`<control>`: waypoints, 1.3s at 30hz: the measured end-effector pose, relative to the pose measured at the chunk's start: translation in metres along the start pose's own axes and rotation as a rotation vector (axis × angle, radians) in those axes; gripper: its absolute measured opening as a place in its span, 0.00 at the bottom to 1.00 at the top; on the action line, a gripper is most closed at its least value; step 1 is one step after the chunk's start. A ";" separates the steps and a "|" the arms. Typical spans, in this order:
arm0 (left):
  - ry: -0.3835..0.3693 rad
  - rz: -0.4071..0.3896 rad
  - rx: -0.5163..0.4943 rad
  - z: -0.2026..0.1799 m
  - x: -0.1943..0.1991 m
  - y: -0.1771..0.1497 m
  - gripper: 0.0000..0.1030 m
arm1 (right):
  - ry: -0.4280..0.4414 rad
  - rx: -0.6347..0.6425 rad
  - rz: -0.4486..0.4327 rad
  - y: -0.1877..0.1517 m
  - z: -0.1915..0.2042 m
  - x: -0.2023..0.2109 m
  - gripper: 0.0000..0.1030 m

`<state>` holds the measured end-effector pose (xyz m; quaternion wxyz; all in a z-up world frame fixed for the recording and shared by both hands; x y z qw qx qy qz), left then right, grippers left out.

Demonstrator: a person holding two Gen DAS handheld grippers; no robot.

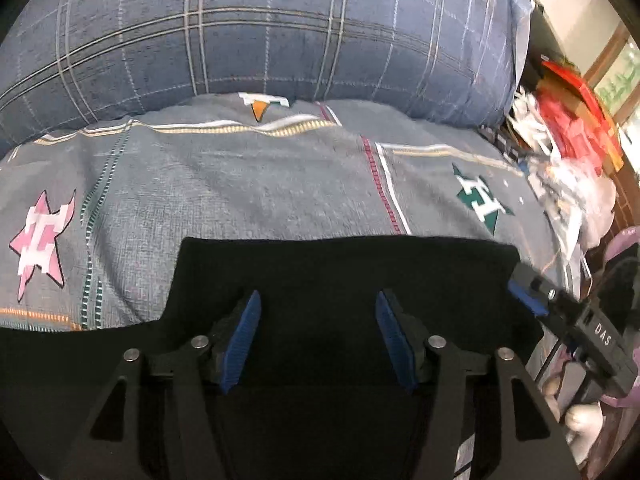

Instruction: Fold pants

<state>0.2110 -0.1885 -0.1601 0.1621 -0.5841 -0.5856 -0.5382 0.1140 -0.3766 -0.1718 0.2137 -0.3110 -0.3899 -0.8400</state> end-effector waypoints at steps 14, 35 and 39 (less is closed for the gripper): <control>-0.030 -0.301 0.358 0.137 0.185 -0.074 0.59 | -0.010 0.188 -0.056 -0.018 0.084 0.051 0.70; 0.079 -0.481 0.744 0.302 0.292 -0.220 0.59 | 0.305 0.781 0.442 -0.249 0.448 -0.087 0.73; 0.065 -0.499 0.719 0.306 0.300 -0.218 0.59 | 0.234 0.836 0.579 -0.292 0.447 -0.118 0.73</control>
Point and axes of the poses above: each gripper's, at about its wrist camera, not at the fingertips, and x roughly against the way its jaws point, z to its left, y to its top, the point moved 10 cm from there along -x, roughly the way its jaws point, and after that the axes turned 5 degrees about -y, right-handed, at the moved point
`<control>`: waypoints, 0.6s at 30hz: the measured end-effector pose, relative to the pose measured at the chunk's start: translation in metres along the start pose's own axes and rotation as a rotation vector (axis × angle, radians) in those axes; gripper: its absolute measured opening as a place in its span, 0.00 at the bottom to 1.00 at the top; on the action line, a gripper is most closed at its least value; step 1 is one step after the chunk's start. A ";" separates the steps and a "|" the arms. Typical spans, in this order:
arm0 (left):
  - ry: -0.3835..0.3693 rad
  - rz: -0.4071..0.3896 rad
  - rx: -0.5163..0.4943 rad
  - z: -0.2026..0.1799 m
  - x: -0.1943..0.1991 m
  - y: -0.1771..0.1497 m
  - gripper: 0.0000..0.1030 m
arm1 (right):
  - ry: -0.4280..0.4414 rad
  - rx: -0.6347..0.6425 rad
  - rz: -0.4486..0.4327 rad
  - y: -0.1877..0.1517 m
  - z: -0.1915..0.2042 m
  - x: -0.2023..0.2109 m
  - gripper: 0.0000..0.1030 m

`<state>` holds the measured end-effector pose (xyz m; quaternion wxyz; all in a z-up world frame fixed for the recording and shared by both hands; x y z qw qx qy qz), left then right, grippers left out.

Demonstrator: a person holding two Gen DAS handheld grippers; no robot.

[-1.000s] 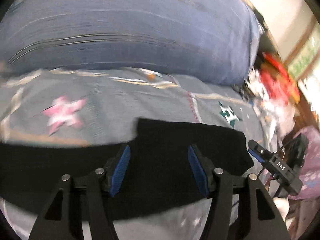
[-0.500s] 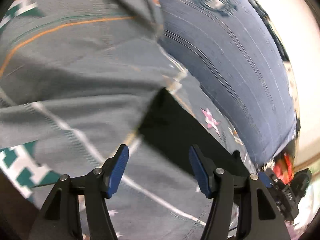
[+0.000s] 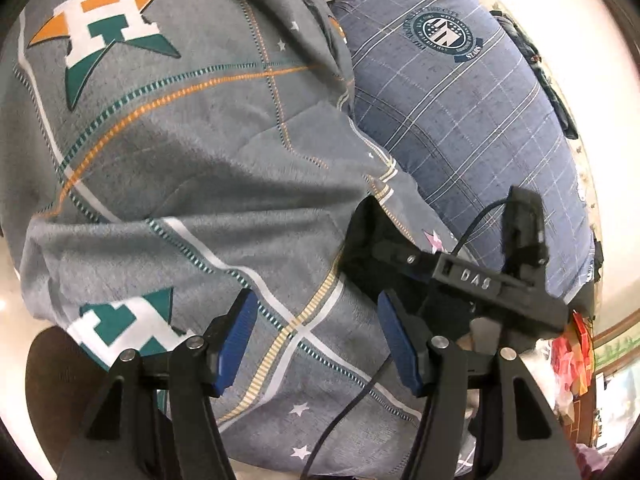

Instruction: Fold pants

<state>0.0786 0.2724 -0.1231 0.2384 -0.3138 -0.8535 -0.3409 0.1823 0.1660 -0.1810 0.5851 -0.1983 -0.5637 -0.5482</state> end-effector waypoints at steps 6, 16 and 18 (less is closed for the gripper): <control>-0.077 -0.007 -0.021 -0.012 -0.004 0.009 0.59 | 0.036 -0.029 -0.028 0.009 -0.010 0.033 0.73; -0.111 0.075 -0.062 -0.030 -0.047 -0.002 0.56 | -0.043 0.087 0.022 0.040 -0.003 0.027 0.73; -0.095 0.086 -0.067 -0.029 -0.055 -0.005 0.55 | -0.086 0.114 0.054 0.045 0.003 0.010 0.73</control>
Point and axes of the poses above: each gripper's, at about its wrist camera, not at the fingertips, and x roughly against the way its jaws point, z to its left, y to its top, the point moved 10 cm from there along -x, roughly the way its jaws point, and after that the axes turned 5 degrees about -y, right-handed, at the moved point
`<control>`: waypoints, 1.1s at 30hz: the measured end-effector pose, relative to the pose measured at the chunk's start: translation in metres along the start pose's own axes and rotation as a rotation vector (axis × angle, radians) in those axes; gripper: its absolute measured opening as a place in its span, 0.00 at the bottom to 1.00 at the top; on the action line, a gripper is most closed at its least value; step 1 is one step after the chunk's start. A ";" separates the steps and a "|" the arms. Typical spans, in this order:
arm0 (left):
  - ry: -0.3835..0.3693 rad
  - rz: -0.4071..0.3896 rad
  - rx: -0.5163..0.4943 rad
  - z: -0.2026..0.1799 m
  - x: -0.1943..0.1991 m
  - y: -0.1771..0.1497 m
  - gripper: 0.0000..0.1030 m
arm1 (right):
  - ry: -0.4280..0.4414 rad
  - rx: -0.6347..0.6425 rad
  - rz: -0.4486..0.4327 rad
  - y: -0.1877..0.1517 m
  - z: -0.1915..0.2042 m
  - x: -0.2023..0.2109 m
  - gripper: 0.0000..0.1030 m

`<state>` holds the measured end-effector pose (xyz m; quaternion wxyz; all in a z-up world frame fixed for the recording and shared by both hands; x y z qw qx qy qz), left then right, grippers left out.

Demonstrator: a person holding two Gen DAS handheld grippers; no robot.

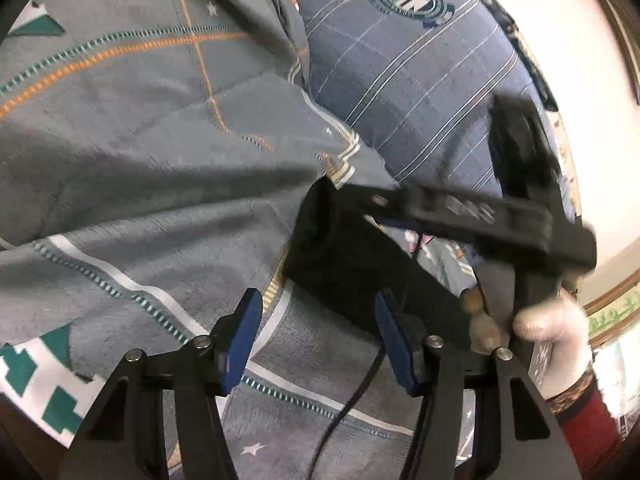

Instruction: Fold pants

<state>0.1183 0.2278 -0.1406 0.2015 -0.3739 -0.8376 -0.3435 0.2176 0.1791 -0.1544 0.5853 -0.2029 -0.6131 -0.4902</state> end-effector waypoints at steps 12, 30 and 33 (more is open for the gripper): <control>-0.021 -0.039 0.028 0.015 0.021 0.006 0.53 | -0.134 0.077 0.062 0.012 -0.008 -0.035 0.12; -0.053 0.061 -0.081 -0.021 -0.065 0.013 0.48 | -0.109 0.063 0.084 0.020 -0.006 -0.054 0.62; -0.060 0.110 -0.066 -0.016 -0.074 0.010 0.08 | -0.199 0.156 0.068 0.023 0.002 -0.059 0.16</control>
Point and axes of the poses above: each gripper's, at about its wrist camera, not at the fingertips, and x roughly against the way its jaws point, z to its left, y to its top, the point moved 10 cm from there along -x, roughly the way its jaws point, and after that the axes turned 5 degrees about -y, right-handed, at the moved point
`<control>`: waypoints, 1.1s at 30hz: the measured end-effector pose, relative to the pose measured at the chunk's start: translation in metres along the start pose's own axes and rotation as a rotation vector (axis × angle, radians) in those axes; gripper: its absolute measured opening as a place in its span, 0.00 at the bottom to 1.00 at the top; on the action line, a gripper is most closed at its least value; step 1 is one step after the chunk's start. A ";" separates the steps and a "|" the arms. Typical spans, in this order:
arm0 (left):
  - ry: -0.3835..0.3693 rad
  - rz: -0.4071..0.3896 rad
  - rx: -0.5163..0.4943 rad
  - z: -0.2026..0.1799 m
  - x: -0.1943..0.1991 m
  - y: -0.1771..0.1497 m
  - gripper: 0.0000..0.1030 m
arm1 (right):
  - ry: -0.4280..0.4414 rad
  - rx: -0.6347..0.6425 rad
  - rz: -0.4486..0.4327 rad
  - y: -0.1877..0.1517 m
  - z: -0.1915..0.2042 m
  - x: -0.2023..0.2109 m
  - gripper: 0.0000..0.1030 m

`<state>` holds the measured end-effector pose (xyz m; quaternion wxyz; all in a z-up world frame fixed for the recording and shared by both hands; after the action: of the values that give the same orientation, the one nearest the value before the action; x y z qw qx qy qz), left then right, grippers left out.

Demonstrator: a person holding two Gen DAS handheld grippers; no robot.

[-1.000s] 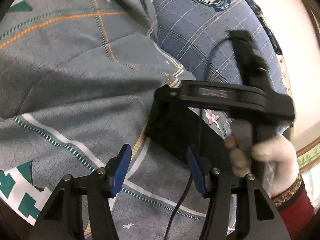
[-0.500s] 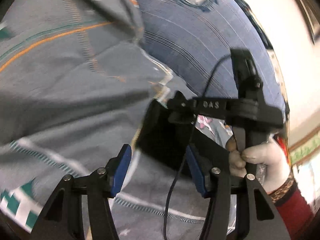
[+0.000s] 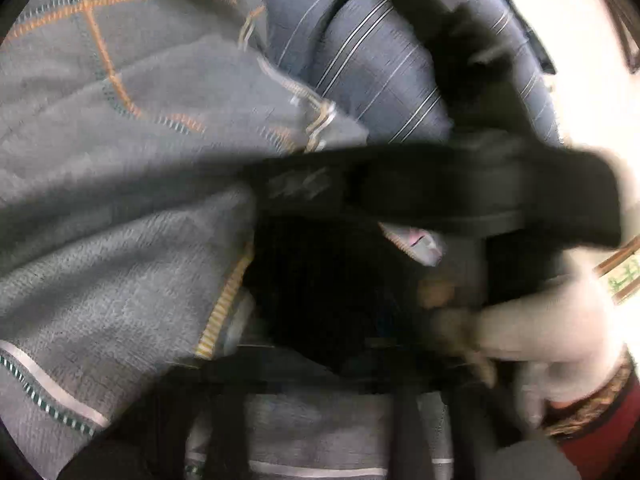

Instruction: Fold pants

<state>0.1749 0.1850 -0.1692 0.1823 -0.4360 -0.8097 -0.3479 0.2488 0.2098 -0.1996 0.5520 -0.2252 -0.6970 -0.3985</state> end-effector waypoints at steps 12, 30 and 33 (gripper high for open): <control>-0.140 -0.036 -0.049 -0.083 0.037 -0.009 0.08 | 0.151 -0.129 -0.171 -0.017 -0.023 0.093 0.11; -0.101 0.285 -0.290 -0.217 -0.096 -0.123 0.10 | 0.152 -0.690 -0.288 -0.209 -0.234 0.087 0.19; -0.139 0.292 -0.339 -0.223 -0.074 -0.128 0.26 | 0.174 -0.781 -0.316 -0.229 -0.258 0.091 0.30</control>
<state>0.1076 -0.0674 -0.1112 0.0988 -0.5958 -0.6786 -0.4180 0.2024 -0.1418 -0.1647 0.4143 -0.2732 -0.4706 -0.7295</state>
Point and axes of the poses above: each gripper's, at about its wrist camera, not at the fingertips, and x roughly against the way its jaws point, z to its left, y to its top, the point moved 10 cm from there along -x, roughly the way its jaws point, and after that the axes turned 5 degrees about -y, right-handed, at the moved point
